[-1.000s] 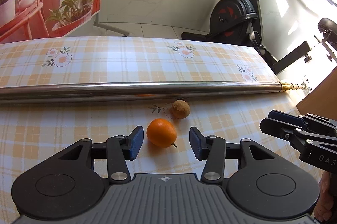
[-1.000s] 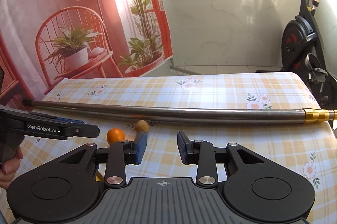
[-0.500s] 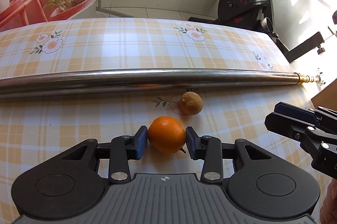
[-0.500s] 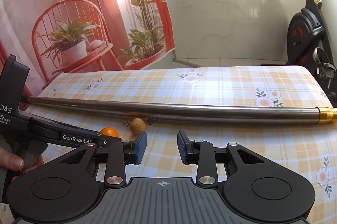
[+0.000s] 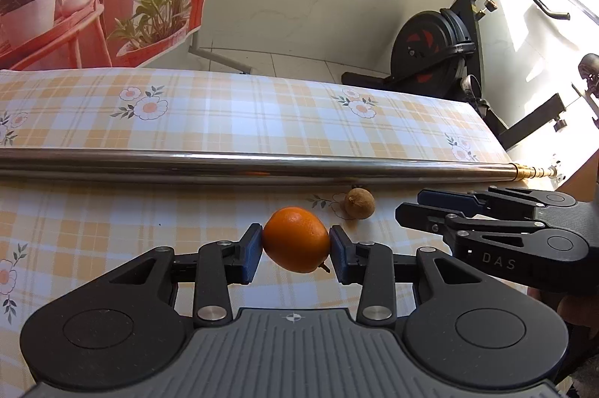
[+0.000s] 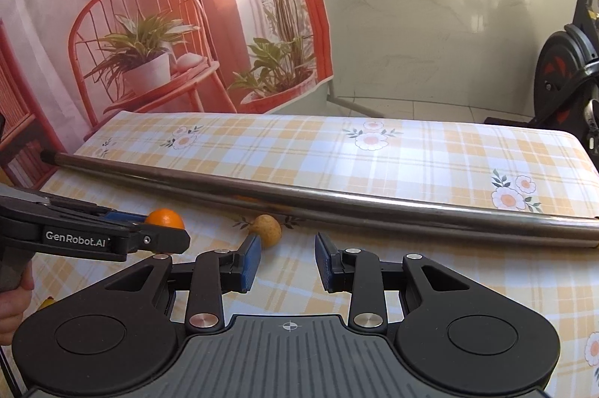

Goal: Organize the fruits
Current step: 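Grasp a tangerine with the left tool while the right tool grasps another kiwi, then release the tangerine into the plate while the right tool carries the kiwi over it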

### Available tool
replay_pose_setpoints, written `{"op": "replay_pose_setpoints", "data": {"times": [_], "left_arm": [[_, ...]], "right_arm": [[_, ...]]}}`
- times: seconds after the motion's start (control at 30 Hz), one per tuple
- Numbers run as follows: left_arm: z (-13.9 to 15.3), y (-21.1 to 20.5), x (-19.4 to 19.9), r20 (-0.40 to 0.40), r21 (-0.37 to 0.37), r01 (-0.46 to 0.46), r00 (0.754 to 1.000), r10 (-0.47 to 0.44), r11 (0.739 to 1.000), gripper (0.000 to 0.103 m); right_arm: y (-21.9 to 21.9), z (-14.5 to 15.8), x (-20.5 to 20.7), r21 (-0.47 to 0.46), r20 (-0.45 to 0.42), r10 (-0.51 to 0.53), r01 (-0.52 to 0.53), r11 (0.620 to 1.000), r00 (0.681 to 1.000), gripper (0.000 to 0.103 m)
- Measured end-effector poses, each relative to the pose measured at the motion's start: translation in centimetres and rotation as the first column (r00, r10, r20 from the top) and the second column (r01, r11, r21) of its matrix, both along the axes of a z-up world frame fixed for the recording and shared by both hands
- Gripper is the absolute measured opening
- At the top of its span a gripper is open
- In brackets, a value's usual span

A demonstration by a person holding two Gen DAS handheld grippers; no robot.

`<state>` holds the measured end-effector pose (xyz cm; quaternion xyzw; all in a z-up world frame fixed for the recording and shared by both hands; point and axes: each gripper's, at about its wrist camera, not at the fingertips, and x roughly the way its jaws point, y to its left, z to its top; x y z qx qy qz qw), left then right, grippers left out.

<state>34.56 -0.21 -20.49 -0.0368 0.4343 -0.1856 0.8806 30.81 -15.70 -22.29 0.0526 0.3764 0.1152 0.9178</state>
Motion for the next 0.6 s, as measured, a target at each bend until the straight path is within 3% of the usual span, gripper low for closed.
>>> {"op": "replay_pose_setpoints", "data": {"times": [0.23, 0.6], "left_arm": [[1.9, 2.7, -2.1, 0.050, 0.010, -0.043, 0.998, 0.043, 0.999, 0.041], [2.8, 4.4, -4.5, 0.074, -0.004, -0.054, 0.996, 0.055, 0.999, 0.041]], "right_arm": [[3.3, -1.7, 3.1, -0.076, -0.050, 0.056, -0.059, 0.995, 0.997, 0.031], [4.1, -2.6, 4.0, -0.079, -0.085, 0.043, -0.050, 0.996, 0.995, 0.024]]}}
